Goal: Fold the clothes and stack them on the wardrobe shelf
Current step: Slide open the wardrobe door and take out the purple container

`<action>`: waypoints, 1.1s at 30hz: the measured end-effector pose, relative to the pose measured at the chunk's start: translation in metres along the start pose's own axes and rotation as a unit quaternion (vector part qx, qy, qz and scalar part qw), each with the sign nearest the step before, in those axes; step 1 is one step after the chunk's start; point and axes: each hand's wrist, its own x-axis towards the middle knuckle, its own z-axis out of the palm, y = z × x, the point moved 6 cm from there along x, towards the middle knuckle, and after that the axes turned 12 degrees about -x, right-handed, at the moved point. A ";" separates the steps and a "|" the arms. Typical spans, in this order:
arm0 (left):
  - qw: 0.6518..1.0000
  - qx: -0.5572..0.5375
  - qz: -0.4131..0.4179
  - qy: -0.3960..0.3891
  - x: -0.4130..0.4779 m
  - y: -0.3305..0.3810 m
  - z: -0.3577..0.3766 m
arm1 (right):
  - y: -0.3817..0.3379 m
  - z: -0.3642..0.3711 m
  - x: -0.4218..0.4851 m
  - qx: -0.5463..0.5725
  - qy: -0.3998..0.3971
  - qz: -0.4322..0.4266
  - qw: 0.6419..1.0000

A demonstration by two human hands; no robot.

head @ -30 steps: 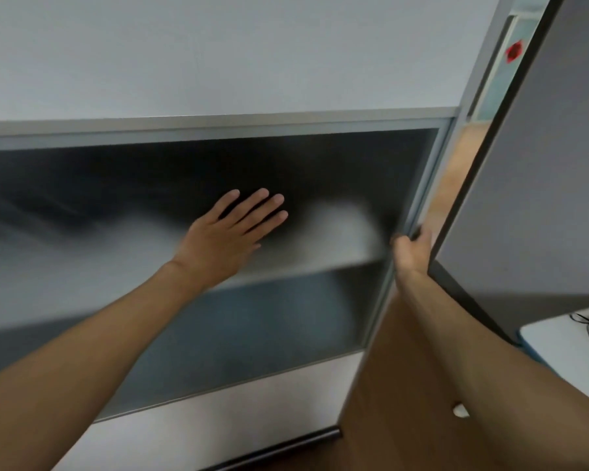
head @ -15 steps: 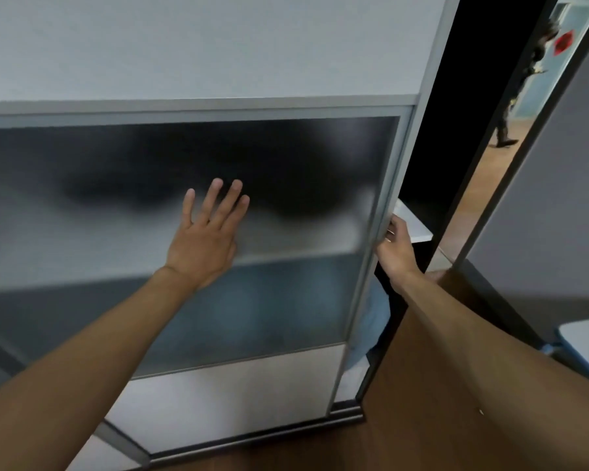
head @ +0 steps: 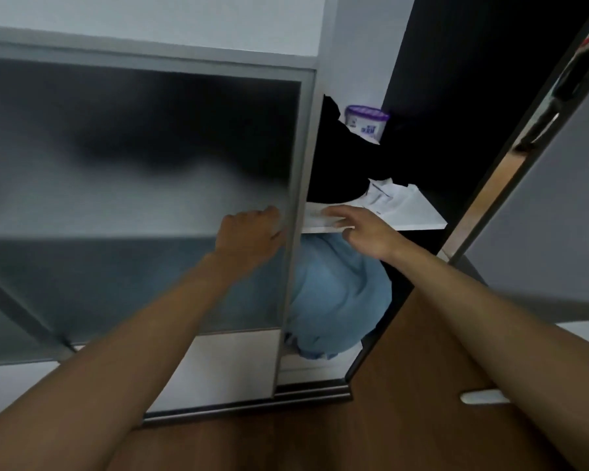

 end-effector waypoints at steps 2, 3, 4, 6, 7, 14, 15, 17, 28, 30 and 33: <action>0.995 -0.063 -0.073 0.009 0.014 -0.001 0.002 | 0.018 -0.010 0.002 -0.034 0.001 0.030 0.999; 0.990 -0.085 -0.107 0.025 0.018 -0.006 0.001 | 0.029 -0.016 0.004 -0.054 0.004 0.046 0.997; 0.985 -0.093 -0.135 0.048 0.020 -0.013 -0.002 | 0.041 -0.021 0.006 -0.076 0.007 0.061 0.995; 0.977 -0.073 -0.172 0.104 0.016 -0.030 -0.012 | 0.063 -0.031 0.012 -0.109 0.012 0.085 0.990; 0.974 -0.062 -0.181 0.124 0.012 -0.038 -0.017 | 0.074 -0.035 0.014 -0.121 0.014 0.090 0.988; 0.946 -0.036 -0.273 0.172 -0.012 -0.071 -0.037 | 0.126 -0.040 0.036 -0.189 0.032 0.058 0.980; 0.943 -0.029 -0.280 0.178 -0.014 -0.073 -0.040 | 0.131 -0.038 0.039 -0.190 0.021 0.055 0.980; 0.938 -0.011 -0.291 0.188 -0.020 -0.080 -0.044 | 0.140 -0.030 0.041 -0.184 0.004 0.046 0.982; 0.884 0.031 -0.466 -0.007 -0.037 -0.081 0.003 | 0.160 -0.048 0.078 -0.229 0.092 -0.001 0.969; 0.894 0.004 -0.446 -0.041 -0.018 -0.063 0.023 | 0.165 -0.055 0.091 -0.153 0.057 -0.001 0.987; 0.939 -0.063 -0.336 0.020 0.041 -0.020 0.037 | 0.165 -0.076 0.104 0.087 0.093 0.008 0.992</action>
